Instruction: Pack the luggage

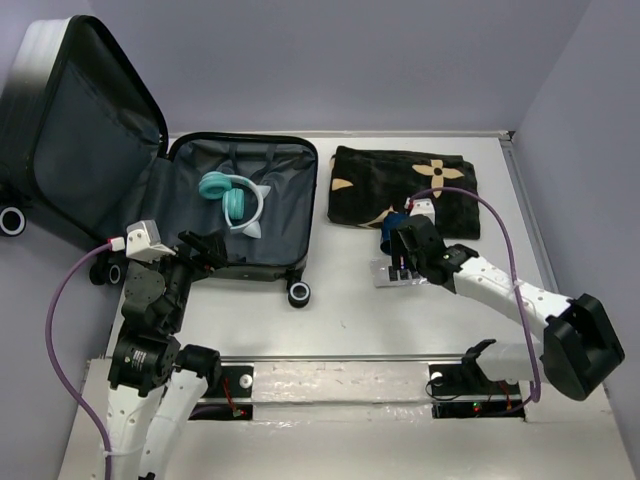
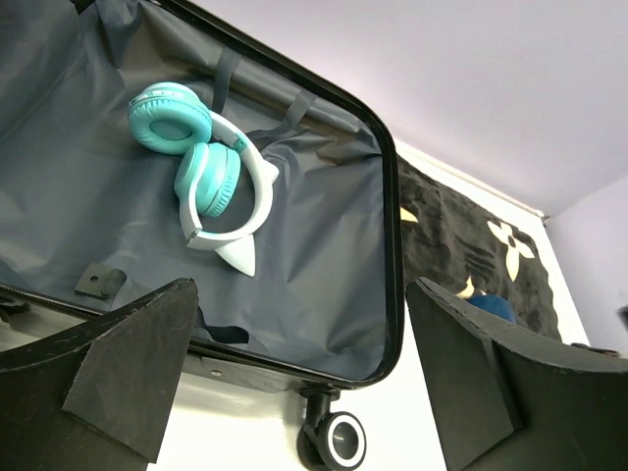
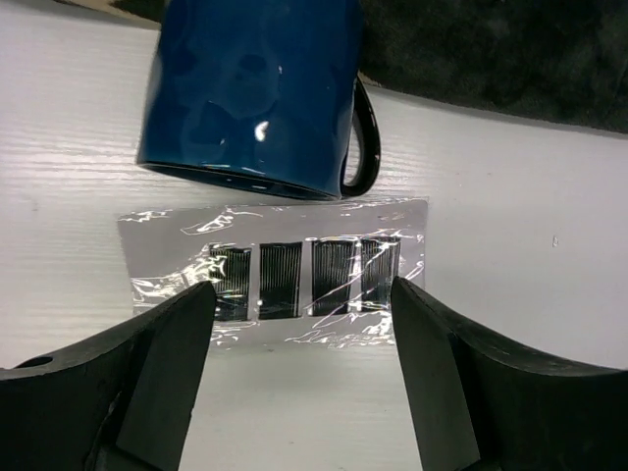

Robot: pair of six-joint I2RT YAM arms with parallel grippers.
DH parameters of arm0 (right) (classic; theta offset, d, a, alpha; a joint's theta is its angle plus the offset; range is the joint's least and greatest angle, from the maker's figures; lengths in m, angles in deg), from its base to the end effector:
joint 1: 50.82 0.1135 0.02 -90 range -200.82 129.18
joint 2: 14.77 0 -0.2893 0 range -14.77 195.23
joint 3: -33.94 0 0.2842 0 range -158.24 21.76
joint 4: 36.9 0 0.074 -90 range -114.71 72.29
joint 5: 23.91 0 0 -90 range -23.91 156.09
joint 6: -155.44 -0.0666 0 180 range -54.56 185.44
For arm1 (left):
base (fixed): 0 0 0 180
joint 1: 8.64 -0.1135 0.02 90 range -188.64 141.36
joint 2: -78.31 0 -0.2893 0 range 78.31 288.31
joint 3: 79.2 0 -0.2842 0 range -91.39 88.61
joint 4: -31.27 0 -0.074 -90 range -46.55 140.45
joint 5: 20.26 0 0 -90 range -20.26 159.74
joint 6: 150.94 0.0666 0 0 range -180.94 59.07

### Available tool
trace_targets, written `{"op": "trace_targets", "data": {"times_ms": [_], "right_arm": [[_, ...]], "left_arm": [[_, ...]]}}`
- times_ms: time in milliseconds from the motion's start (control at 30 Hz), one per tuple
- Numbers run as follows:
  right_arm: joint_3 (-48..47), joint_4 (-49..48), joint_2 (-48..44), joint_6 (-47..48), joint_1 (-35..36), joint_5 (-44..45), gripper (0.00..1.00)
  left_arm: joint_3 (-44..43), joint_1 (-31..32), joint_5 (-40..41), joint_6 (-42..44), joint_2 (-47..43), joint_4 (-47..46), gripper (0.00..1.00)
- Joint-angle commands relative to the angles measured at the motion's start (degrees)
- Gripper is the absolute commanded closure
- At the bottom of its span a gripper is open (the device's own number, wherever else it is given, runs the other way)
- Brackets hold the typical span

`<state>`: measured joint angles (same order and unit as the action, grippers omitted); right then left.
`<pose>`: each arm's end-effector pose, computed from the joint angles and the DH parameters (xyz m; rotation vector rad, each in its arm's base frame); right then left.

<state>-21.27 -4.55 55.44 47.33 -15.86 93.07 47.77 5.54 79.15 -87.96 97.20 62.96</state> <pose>0.2525 0.1396 0.2141 -0.1227 2.2840 -0.0916 0.1201 -0.0191 0.3726 -0.3036 1.5153 -0.4468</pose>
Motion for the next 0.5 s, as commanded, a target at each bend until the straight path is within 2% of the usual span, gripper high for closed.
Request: {"op": "trace_targets", "data": {"times_ms": [0, 100, 333, 467], "right_arm": [[-3.46, -0.74, 5.61, 1.06, -1.83, 5.34, 0.23], [-5.05, -4.95, 8.09, 2.99, -3.14, 6.68, 0.25], [-2.77, -22.94, 14.33, 11.06, -3.14, 4.31, 0.34], [-1.63, -27.98, 12.23, 12.66, -3.14, 4.93, 0.42]], "left_arm": [[0.41, 0.15, -0.97, 1.19, 0.27, -2.98, 0.01], [0.41, 0.06, -1.32, 1.36, 0.44, -3.07, 0.01], [0.23, 0.06, -1.5, 1.54, 0.35, -2.98, 0.01], [0.32, 0.15, -1.85, 1.63, 0.0, -3.07, 0.01]]}}
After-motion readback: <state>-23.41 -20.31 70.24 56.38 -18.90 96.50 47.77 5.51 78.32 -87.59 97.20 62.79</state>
